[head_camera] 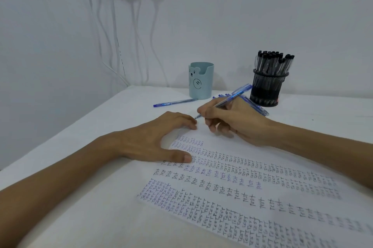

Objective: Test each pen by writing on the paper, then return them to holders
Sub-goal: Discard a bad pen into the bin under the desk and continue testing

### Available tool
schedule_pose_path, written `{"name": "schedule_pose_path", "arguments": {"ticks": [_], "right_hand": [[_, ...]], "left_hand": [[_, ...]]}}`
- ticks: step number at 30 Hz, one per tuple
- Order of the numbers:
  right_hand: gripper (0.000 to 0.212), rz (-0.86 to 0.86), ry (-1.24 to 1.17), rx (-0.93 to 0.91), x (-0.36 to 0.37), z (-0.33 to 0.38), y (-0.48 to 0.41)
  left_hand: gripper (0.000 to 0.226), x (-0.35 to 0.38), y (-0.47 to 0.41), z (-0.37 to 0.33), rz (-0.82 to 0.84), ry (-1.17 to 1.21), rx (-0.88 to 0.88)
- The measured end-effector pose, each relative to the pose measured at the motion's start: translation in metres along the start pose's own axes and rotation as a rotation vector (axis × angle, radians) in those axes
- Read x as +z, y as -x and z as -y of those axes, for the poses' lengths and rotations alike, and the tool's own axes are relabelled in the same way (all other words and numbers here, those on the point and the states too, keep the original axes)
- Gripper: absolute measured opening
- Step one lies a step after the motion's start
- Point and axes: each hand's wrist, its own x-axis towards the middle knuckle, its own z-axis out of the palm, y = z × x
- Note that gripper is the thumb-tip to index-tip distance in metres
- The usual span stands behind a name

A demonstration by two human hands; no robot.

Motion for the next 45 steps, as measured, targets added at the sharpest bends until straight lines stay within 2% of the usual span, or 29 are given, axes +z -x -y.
{"name": "schedule_pose_path", "arguments": {"ticks": [2,4,7,10,16,19,26,32,42,45], "right_hand": [[0.012,0.057,0.066,0.006,0.002,-0.001,0.002],[0.019,0.106,0.118,0.013,0.003,-0.003,0.004],[0.013,0.136,0.099,0.033,0.002,-0.003,0.005],[0.009,0.124,0.148,-0.019,0.002,-0.006,0.005],[0.015,0.113,0.319,-0.131,0.002,-0.007,0.011],[0.013,0.139,0.320,-0.163,0.002,-0.008,0.012],[0.018,0.147,0.325,-0.165,0.003,-0.009,0.011],[0.018,0.166,0.325,-0.159,0.002,-0.009,0.011],[0.013,0.168,0.343,-0.147,0.002,-0.009,0.010],[0.012,0.149,0.340,-0.139,0.002,-0.009,0.010]], "left_hand": [[0.083,0.002,-0.002,0.002,-0.025,-0.005,0.012],[0.086,0.002,-0.004,0.004,-0.029,-0.008,0.014],[0.087,0.003,-0.006,0.007,-0.026,-0.012,0.016],[0.084,0.004,-0.007,0.008,-0.031,-0.023,0.025],[0.084,0.002,-0.006,0.005,-0.016,-0.024,0.015],[0.078,-0.001,-0.001,0.001,0.036,-0.011,-0.003],[0.077,-0.001,-0.001,0.001,0.024,-0.009,-0.002],[0.087,0.003,-0.006,0.007,-0.022,-0.018,0.014],[0.075,0.000,-0.001,0.002,0.033,-0.011,0.000],[0.077,0.000,-0.001,0.002,0.025,-0.018,-0.002]]}}
